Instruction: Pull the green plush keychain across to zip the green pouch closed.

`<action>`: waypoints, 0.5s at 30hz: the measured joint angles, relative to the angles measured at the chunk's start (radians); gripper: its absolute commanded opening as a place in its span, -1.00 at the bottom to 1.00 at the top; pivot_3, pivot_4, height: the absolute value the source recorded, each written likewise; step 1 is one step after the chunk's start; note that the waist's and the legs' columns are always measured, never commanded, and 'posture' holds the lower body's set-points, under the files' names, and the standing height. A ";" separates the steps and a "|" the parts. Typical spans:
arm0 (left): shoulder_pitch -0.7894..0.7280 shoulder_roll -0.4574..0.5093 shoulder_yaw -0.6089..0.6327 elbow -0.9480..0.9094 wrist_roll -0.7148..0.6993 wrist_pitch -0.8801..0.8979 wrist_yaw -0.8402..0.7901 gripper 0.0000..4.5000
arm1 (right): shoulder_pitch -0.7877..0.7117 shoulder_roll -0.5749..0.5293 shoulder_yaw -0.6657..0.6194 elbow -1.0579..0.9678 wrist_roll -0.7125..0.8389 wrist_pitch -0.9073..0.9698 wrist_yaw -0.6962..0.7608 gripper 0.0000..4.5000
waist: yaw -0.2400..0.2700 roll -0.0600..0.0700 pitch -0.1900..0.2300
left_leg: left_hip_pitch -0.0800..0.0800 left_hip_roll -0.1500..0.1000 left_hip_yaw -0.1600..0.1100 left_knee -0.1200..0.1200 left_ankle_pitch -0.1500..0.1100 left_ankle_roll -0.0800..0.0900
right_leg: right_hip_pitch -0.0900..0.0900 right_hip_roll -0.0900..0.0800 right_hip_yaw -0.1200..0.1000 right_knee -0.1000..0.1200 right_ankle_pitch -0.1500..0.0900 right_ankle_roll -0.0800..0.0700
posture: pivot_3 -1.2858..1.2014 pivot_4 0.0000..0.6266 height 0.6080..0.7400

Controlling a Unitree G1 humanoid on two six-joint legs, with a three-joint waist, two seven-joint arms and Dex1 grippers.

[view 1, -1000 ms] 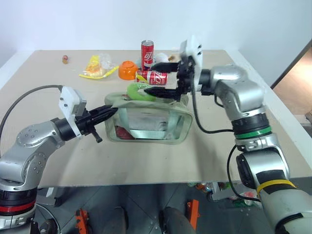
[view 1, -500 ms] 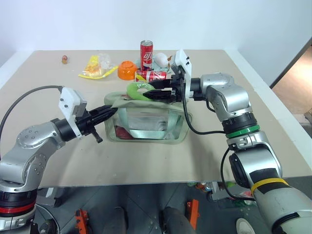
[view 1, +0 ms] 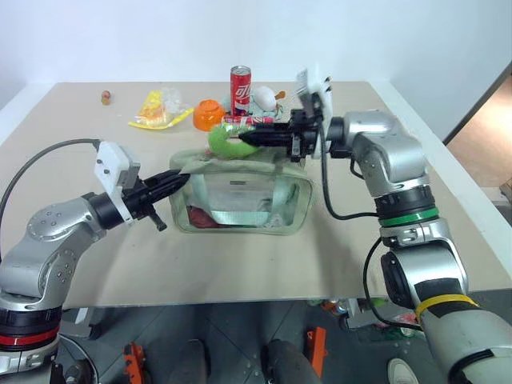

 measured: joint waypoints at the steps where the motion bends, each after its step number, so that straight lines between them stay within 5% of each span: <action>1: 0.000 0.000 0.000 0.000 0.000 0.001 0.006 -1.00 | 0.004 -0.011 -0.008 -0.009 0.002 -0.006 -0.003 -0.97 | 0.000 0.000 0.000 | 0.000 0.000 0.000 0.000 0.000 0.000 | 0.000 0.000 0.000 0.000 0.000 0.000 | 0.03 -0.52 1.00; 15: -0.022 -0.006 -0.007 -0.006 -0.004 0.049 0.055 -1.00 | 0.132 -0.220 -0.124 -0.008 -0.013 -0.119 -0.073 -0.97 | -0.003 0.000 0.000 | 0.001 0.000 0.001 -0.001 0.000 0.000 | 0.000 0.000 0.001 0.000 0.000 0.000 | 0.03 -0.52 1.00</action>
